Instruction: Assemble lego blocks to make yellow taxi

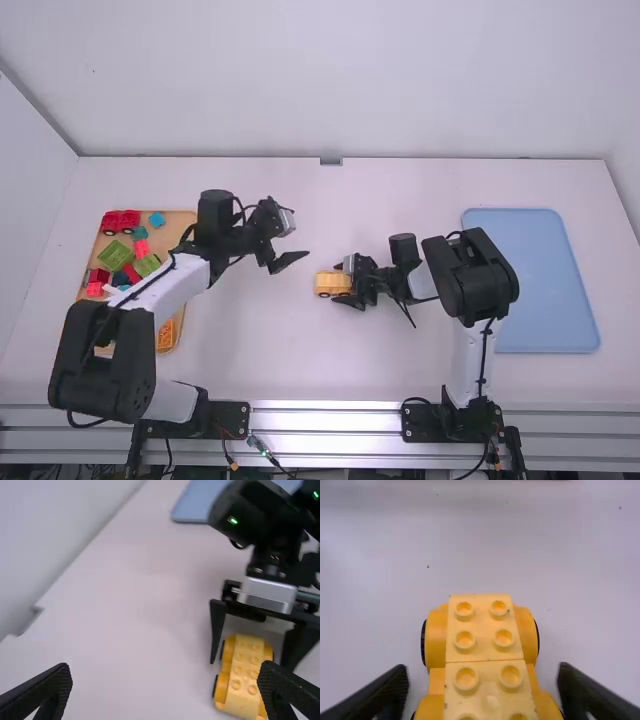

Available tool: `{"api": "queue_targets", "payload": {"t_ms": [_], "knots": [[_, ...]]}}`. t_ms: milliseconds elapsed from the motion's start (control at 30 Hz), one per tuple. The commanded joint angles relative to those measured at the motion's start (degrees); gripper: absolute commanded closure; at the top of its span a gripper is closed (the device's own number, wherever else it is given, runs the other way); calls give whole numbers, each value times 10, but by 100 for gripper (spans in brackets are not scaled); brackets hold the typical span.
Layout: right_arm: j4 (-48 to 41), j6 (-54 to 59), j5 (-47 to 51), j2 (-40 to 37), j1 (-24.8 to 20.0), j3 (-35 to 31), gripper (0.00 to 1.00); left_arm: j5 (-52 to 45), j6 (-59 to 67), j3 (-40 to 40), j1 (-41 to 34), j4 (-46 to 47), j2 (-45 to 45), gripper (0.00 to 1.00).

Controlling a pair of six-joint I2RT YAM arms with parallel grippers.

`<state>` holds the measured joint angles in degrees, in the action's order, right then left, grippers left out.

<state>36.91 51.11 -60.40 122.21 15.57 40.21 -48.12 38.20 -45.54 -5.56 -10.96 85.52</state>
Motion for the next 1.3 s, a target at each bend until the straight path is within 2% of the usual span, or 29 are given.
{"api": "queue_targets", "payload": {"t_ms": [0,100,167,400,500,667,867,1067,1267], "knots": [[0,-5,-9,7,-2,3,0,-8,-124,-10,24,6,-32,1],[3,-46,21,6,-2,5,1,-7,-237,-10,49,12,-51,1],[1,-56,31,6,-2,7,1,-7,-258,-10,60,11,-56,1],[-1,-61,41,-35,-3,-11,1,-3,-259,-10,97,13,-62,1],[-2,-61,70,-64,-2,-26,1,-3,-260,-10,108,13,-62,1],[-63,-59,152,-147,-1,-50,1,8,-278,-10,121,13,-62,1],[-93,-59,171,-223,-5,-60,1,123,-343,-10,116,16,-62,1],[-87,-59,171,-264,-16,-62,1,204,-346,-10,119,39,-63,1],[-45,-59,217,-271,-44,-62,1,390,-438,-10,120,68,-63,1]]}}
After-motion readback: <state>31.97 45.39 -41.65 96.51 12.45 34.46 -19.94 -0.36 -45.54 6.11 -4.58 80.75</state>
